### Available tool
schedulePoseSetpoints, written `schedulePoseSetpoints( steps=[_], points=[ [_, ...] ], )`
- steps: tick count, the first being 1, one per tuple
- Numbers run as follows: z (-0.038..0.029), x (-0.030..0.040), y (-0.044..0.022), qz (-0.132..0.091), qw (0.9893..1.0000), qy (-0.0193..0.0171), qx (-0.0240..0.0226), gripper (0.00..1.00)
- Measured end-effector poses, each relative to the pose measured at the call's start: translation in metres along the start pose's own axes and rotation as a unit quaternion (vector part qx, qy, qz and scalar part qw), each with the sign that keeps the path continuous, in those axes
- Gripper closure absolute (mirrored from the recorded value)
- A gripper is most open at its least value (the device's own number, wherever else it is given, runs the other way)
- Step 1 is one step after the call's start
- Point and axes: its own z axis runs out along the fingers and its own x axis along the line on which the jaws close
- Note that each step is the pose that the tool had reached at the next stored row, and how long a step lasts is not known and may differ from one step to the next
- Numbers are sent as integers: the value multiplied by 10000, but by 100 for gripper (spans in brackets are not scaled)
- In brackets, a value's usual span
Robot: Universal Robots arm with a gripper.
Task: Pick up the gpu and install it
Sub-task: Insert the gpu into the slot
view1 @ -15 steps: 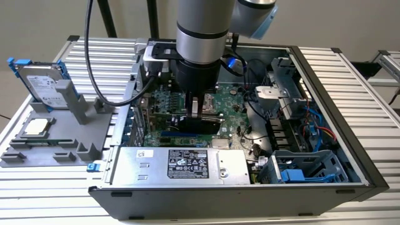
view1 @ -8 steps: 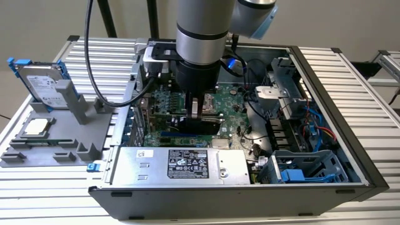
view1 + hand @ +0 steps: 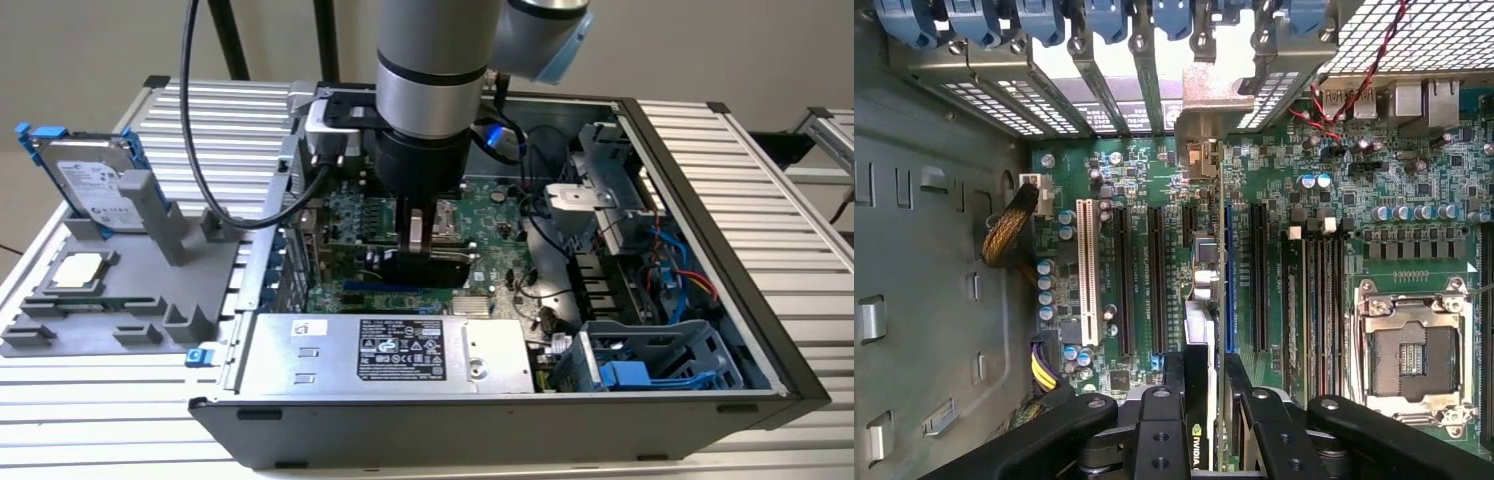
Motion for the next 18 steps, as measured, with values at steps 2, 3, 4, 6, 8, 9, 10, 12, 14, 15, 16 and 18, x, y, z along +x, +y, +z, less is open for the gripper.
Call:
schedulePoseSetpoints(
  steps=[2,3,4,6,8,9,10,12,14,15,16,18],
  points=[
    [0,8,0,0,10000,0,0,100],
    [1,10,2,0,10000,0,0,100],
    [2,12,6,0,10000,-1,0,100],
    [3,17,15,0,10000,0,0,100],
    [5,20,39,0,10000,0,0,100],
    [5,21,48,0,10000,0,0,100],
    [7,21,57,0,10000,0,0,100],
    [11,19,73,0,10000,-5,1,100],
    [17,6,75,0,10000,-12,0,100],
    [20,-5,75,-1,10000,-13,1,100],
    [25,-20,76,0,10000,-14,1,100],
    [28,-42,78,0,10000,-13,0,100]
  ],
)
